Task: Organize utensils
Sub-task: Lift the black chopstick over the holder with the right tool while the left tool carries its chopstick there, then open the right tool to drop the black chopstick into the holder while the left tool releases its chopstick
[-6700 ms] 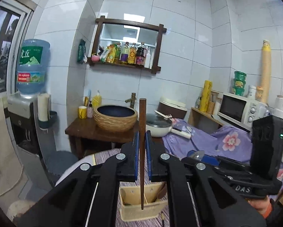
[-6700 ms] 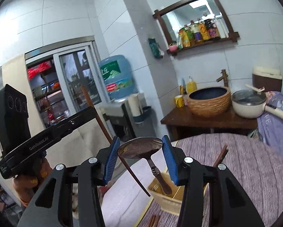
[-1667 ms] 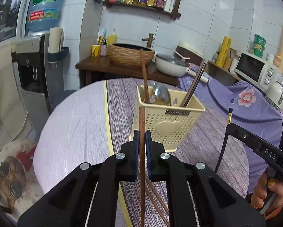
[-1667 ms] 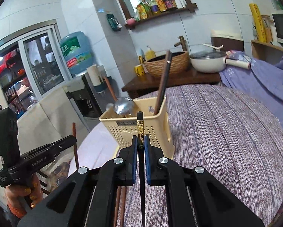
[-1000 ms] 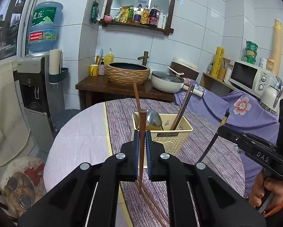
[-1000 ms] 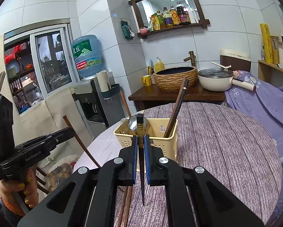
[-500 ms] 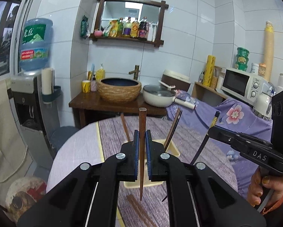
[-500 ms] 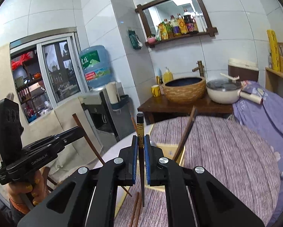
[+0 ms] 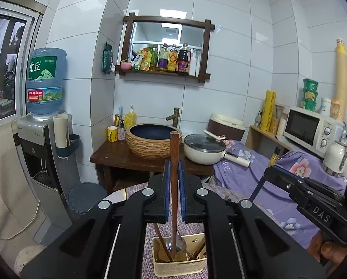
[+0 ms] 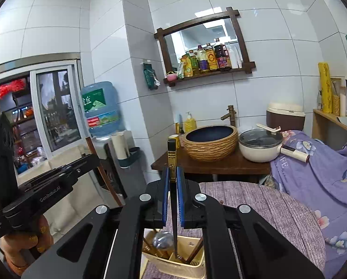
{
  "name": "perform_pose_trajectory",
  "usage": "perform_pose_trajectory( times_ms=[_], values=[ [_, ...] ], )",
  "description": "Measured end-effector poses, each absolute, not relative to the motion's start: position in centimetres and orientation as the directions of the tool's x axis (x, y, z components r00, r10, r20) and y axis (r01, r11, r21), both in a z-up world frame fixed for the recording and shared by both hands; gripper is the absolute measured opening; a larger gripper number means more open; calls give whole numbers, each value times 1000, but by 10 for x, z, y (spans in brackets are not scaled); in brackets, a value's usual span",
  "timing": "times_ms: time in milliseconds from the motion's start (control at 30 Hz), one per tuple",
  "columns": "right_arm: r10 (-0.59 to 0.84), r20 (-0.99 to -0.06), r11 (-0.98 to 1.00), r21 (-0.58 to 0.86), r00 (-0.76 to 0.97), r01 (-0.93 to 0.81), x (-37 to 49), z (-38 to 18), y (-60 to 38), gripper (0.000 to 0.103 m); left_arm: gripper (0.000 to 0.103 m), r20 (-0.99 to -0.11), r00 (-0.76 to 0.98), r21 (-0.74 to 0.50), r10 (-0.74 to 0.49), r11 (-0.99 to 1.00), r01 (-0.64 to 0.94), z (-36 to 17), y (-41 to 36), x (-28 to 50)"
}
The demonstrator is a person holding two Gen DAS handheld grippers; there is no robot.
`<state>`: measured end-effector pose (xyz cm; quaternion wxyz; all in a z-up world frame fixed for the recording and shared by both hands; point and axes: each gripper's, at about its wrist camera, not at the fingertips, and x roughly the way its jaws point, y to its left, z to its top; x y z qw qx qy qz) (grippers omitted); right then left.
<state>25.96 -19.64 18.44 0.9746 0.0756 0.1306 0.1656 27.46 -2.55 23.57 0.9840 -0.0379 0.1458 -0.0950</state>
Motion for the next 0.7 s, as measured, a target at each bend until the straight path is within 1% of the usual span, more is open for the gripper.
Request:
perform_pose_trajectory(
  times_ms=[133,233,333,500,700],
  values=[
    [317,-273,945,171,908,-279,273,159,-189,7,7,-323,928,-96,-186,982,163,208,-31,292],
    [298,-307,953,142,904,-267,280,135,-182,7,7,-373,908,-105,-193,981,165,181,-33,303],
    [302,-344,952,155,889,-264,287,117,-179,7,7,-408,892,-97,-193,981,168,155,-37,308],
    [298,-383,954,161,874,-254,293,96,-176,7,7,-462,867,-96,-187,982,161,119,-40,316],
    [286,-411,958,154,866,-243,297,80,-173,7,7,-500,848,-80,-177,984,158,92,-45,320]
  ],
)
